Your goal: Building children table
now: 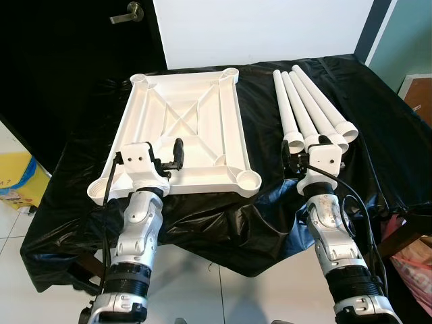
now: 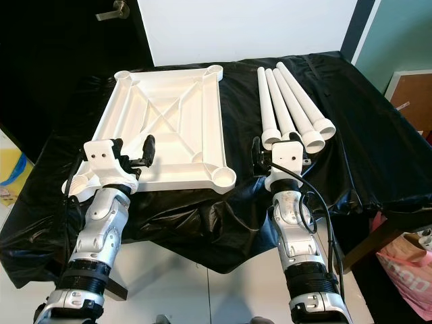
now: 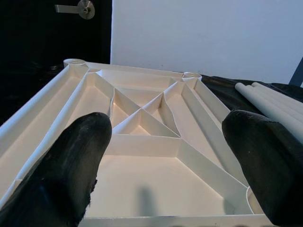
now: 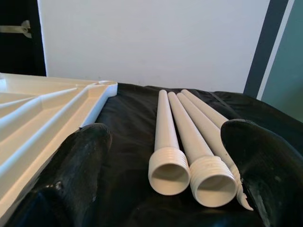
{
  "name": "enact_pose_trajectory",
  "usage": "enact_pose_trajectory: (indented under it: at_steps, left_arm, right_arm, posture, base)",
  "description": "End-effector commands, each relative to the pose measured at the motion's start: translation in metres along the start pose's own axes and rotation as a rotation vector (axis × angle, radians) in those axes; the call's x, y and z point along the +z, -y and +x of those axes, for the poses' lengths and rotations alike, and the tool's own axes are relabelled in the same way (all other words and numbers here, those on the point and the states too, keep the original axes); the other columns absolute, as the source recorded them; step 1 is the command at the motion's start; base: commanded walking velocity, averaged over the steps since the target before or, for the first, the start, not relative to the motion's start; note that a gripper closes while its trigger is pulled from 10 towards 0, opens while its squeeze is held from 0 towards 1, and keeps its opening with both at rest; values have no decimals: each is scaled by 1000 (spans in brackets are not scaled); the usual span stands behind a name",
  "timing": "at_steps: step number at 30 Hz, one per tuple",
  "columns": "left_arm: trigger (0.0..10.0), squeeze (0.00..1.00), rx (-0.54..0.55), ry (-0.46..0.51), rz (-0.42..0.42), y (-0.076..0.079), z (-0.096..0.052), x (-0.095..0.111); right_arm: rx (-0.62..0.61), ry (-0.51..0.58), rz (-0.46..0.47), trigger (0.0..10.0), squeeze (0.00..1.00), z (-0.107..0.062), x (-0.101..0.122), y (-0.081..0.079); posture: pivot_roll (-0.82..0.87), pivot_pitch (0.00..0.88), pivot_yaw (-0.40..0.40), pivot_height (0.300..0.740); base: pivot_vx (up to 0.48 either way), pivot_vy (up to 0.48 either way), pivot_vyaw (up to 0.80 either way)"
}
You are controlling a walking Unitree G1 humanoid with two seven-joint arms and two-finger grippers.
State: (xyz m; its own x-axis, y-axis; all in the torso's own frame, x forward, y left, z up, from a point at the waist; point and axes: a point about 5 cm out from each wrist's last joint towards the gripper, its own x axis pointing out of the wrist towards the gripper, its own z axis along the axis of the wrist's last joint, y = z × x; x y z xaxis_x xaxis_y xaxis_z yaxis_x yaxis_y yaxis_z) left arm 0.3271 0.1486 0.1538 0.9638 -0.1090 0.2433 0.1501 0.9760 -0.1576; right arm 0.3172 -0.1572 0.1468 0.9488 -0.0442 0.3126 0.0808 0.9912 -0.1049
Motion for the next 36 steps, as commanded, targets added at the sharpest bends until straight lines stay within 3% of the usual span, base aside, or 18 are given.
enact_pose_trajectory:
  at_steps: [1, 6, 36]
  left_arm:
    - [10000, 0, -116, -5, 5, 4, 0, -2]
    - [10000, 0, -124, -10, 3, 5, 4, -3]
    - [10000, 0, -122, -9, -9, 5, 6, -6]
  right_arm:
    - [-15, 9, 0, 10000, 0, 3, 0, 3]
    - [-29, 21, -8, 10000, 0, 10, 1, 7]
    - [0, 26, -38, 10000, 0, 8, -4, 9]
  posture:
    - [-117, 0, 39, 740]
    - [-118, 0, 43, 740]
    - [-128, 0, 29, 740]
  base:
    - [0, 0, 0]
    - [0, 0, 0]
    - [0, 0, 0]
